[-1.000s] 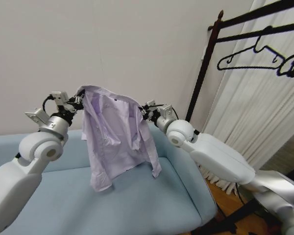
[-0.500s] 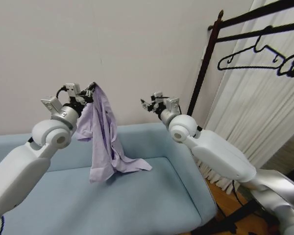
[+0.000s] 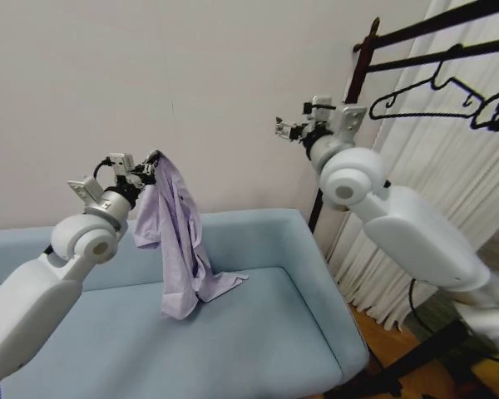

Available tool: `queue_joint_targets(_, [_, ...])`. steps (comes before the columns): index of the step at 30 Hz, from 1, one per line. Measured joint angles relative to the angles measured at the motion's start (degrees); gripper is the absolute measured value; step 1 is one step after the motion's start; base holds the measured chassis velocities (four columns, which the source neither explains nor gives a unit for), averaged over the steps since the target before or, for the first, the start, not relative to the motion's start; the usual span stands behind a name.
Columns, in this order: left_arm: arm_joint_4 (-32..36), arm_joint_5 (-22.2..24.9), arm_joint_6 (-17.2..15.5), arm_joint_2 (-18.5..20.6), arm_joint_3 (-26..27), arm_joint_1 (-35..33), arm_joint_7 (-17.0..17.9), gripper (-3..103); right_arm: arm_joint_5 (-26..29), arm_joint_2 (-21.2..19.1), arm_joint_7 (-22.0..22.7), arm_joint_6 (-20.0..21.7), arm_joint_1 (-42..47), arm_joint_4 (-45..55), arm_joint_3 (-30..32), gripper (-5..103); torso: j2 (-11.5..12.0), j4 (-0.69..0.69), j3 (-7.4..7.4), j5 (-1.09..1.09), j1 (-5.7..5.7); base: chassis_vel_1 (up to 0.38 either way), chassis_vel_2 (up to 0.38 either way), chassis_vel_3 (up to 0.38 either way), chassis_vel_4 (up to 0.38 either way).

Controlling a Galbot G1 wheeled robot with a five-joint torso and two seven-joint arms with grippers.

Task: Pick up the clothes from the sofa and hang them on the clothes hanger.

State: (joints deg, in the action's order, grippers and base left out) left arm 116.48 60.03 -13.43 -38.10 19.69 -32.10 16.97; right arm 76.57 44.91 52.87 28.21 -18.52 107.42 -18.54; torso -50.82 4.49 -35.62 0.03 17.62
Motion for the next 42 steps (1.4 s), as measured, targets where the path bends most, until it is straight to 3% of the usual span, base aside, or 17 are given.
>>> queue_joint_targets(4, [1.0,-0.3,0.2,-0.3,2.3,-2.9,-0.4,1,3.6,0.8,5.6,-0.6,-6.6,-4.5,-4.1,100,0.0,-0.02,0.0,0.0,0.01,0.0,0.0,0.0,0.0])
queue_joint_targets(7, [1.6,-0.8,0.5,-0.8,3.1,-4.2,-0.4,1,7.5,5.3,14.6,-1.7,-15.0,-10.7,-9.2,100,0.0,-0.04,0.0,-0.04,0.0,0.0,0.0,0.0,0.0])
queue_joint_targets(8, [1.6,-0.8,0.5,-0.8,3.1,-4.2,-0.4,1,7.5,5.3,14.6,-1.7,-15.0,-10.7,-9.2,100,0.0,-0.04,0.0,-0.04,0.0,0.0,0.0,0.0,0.0])
queue_joint_targets(13, [2.5,-1.2,0.6,-2.4,3.3,-4.7,-0.2,1,13.7,13.3,27.7,-5.2,-25.7,-21.4,-16.3,100,0.0,-0.05,0.0,-0.07,0.01,0.0,0.0,0.0,0.0])
queue_joint_targets(18, [3.4,-1.7,0.8,-3.9,3.8,-6.0,-0.2,1,17.6,15.2,34.4,-8.3,-30.6,-28.7,-20.6,100,0.0,-0.02,-0.01,-0.03,0.0,0.0,0.0,0.0,0.0])
queue_joint_targets(27, [3.6,-2.2,1.0,-5.9,3.8,-6.2,-0.3,1,17.5,16.1,34.7,-8.9,-33.5,-43.8,-23.0,100,0.0,-0.01,-0.01,0.0,0.01,0.0,0.0,0.0,0.0])
queue_joint_targets(33, [3.7,-2.5,1.2,-6.5,4.1,-6.5,-0.4,1,13.3,20.4,31.1,-7.6,-32.9,-58.1,-19.5,100,0.0,-0.05,-0.01,-0.01,0.01,0.0,0.0,0.0,0.0])
queue_joint_targets(42, [4.0,-3.5,1.6,-7.2,4.4,-7.9,-0.5,1,8.9,22.3,27.4,-6.8,-31.0,-64.3,-17.0,100,0.0,-0.03,-0.01,-0.02,0.01,0.0,0.0,0.0,0.0])
